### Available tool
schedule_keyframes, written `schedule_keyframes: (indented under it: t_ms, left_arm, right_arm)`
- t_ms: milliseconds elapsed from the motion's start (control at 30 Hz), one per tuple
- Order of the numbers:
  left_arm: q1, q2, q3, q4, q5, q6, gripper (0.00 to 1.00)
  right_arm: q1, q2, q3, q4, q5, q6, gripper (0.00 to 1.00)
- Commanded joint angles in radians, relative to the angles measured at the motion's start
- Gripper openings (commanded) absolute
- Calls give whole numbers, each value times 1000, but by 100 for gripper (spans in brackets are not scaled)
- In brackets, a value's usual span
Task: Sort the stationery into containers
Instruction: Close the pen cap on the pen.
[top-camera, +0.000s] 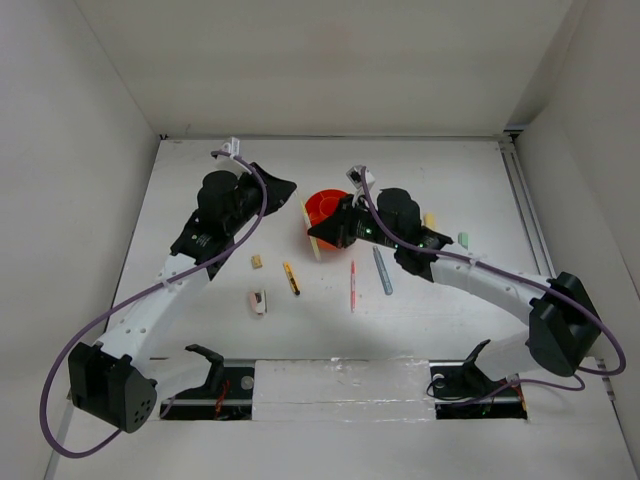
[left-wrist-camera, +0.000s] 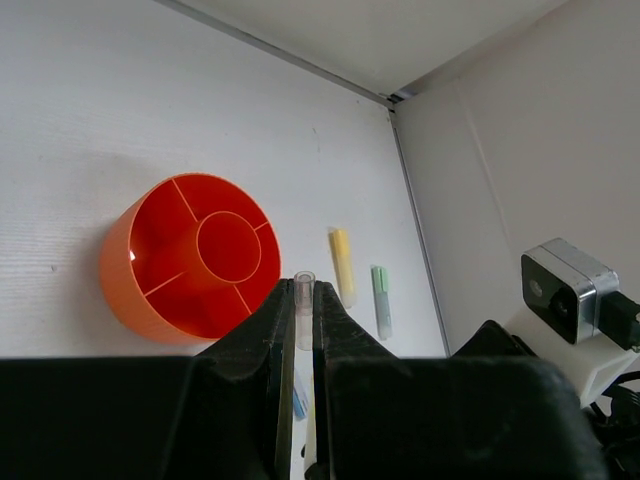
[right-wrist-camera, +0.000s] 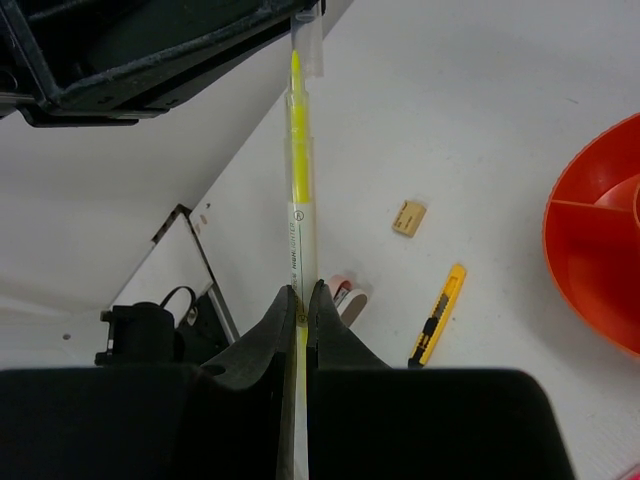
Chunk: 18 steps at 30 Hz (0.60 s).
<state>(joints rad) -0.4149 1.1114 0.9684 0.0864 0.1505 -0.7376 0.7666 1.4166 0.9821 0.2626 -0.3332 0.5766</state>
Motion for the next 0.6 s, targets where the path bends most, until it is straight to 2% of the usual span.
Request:
schedule_keyframes:
  t_ms: [0,567]
  left_arm:
    - [5,-19,-5,46,23,7,0]
    - [5,-38,4,36,-49,-11,0]
  right_arm:
    - [-4,5,52,67,-1,2,0]
    - [-4,-4,20,67,-10,2,0]
